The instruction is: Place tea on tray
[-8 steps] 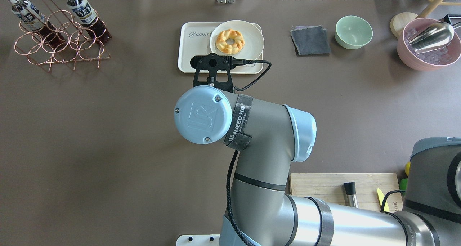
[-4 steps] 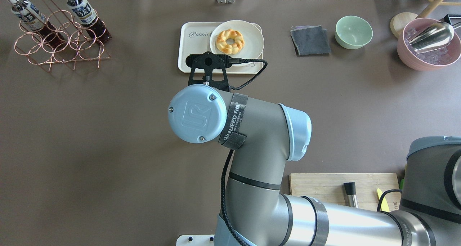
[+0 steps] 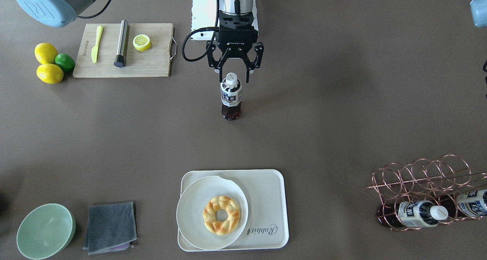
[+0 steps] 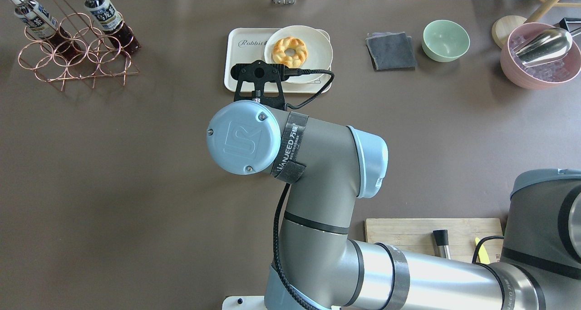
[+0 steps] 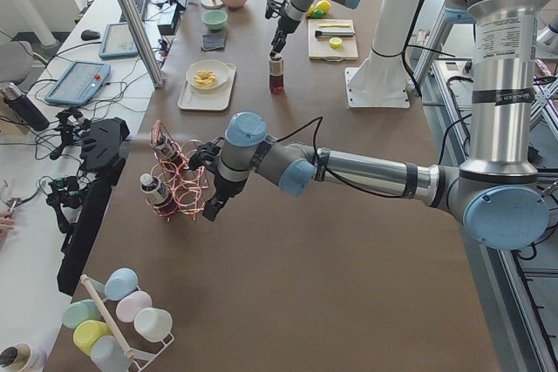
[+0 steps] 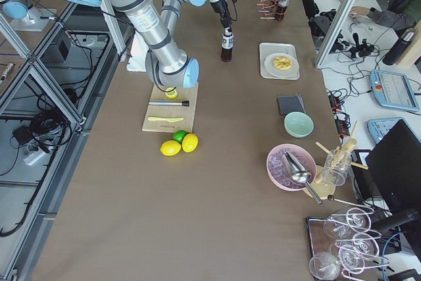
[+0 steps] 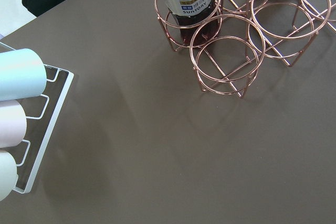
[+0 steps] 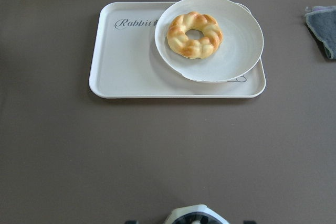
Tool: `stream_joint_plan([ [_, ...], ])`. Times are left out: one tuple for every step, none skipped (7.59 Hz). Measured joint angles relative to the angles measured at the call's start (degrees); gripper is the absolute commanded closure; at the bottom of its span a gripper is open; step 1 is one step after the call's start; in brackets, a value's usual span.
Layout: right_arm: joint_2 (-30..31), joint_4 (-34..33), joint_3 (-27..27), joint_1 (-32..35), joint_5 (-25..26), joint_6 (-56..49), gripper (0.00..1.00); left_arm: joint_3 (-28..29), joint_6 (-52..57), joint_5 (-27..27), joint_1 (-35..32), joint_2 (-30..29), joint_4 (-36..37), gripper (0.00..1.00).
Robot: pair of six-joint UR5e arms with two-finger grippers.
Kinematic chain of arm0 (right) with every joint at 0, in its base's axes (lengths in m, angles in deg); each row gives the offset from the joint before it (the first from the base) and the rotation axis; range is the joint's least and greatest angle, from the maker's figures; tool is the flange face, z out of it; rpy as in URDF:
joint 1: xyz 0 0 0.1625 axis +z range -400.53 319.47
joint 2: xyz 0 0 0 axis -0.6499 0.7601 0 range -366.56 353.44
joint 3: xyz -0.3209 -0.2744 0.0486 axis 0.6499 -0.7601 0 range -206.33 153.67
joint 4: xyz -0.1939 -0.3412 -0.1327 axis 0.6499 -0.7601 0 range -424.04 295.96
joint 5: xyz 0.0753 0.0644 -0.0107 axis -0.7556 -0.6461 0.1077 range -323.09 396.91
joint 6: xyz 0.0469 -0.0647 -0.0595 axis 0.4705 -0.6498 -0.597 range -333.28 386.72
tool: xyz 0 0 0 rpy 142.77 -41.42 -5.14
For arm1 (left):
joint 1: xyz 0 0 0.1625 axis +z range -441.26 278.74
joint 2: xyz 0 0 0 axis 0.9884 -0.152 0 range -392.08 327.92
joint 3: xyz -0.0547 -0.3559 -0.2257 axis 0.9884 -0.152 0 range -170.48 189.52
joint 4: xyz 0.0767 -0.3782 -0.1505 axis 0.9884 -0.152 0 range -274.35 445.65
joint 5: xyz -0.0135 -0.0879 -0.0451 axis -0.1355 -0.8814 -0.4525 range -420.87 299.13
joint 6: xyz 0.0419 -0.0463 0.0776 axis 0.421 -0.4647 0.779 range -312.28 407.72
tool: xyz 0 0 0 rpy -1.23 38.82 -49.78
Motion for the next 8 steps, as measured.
stream_joint_plan([
  [0.18, -0.03, -0.02, 0.05, -0.03, -0.04, 0.26, -0.02, -0.10, -0.01, 0.02, -0.06, 0.05, 0.02],
  [0.29, -0.03, -0.02, 0.08, -0.04, -0.02, 0.26, -0.04, -0.13, -0.01, 0.03, -0.16, 0.12, 0.02],
  [0.38, -0.01, -0.02, 0.09, -0.05, 0.04, 0.27, -0.04, -0.17, -0.01, 0.04, -0.24, 0.19, 0.02],
  [0.46, 0.04, -0.07, 0.06, -0.05, 0.08, 0.40, -0.04, -0.19, -0.01, 0.04, -0.39, 0.24, 0.02],
  [0.49, 0.07, -0.09, 0.04, -0.05, 0.09, 0.91, -0.02, -0.20, 0.02, 0.09, -0.52, 0.29, 0.02],
  [0.48, 0.08, -0.09, 0.02, -0.05, 0.09, 1.00, -0.02, -0.21, 0.02, 0.08, -0.57, 0.33, 0.02],
  [0.47, 0.09, -0.08, 0.05, -0.05, 0.09, 1.00, -0.03, -0.21, 0.00, 0.09, -0.64, 0.37, 0.02],
  [0.45, 0.09, -0.04, 0.08, -0.01, 0.06, 1.00, -0.04, -0.21, 0.03, 0.11, -0.67, 0.38, 0.02],
])
